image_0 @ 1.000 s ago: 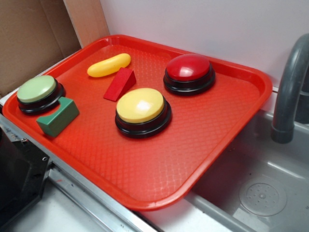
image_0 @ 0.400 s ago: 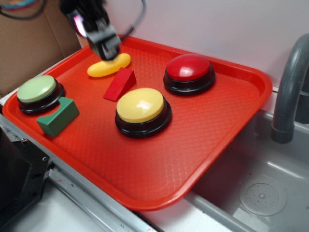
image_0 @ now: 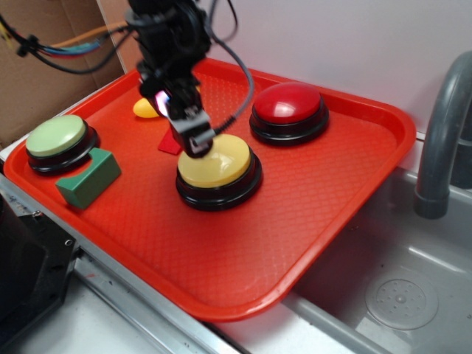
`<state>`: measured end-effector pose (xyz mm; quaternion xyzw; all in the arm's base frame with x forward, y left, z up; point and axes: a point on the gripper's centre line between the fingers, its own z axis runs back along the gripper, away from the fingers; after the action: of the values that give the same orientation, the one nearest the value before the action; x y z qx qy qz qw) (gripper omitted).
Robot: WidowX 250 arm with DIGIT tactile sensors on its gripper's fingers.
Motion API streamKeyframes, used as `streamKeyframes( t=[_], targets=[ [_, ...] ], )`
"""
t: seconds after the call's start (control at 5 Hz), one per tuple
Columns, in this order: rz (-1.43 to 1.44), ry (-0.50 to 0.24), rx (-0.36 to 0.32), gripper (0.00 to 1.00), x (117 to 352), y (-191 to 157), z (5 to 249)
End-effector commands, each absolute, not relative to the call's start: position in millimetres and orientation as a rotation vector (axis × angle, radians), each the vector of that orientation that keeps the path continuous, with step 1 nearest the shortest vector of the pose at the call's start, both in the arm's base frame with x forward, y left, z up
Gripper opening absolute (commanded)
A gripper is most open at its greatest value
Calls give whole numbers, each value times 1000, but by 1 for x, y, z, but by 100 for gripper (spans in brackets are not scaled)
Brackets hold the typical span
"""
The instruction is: Push the yellow button.
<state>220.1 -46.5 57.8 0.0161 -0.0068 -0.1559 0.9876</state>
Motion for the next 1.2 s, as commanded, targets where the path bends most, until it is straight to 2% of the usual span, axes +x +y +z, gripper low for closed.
streamKeyframes(
  t=[0.0,0.2,0.4,0.6,0.8,1.0],
  targets=[
    [-408,-49,23,100,252,-69,34],
    [-424,-28,36,100,252,-71,32],
    [-416,-36,11,100,249,-65,65],
    [-404,-118,-19,100,242,-54,115],
    [-387,-109,-36,100,229,-45,145],
    [-335,-75,5,100,212,-39,154]
  ],
)
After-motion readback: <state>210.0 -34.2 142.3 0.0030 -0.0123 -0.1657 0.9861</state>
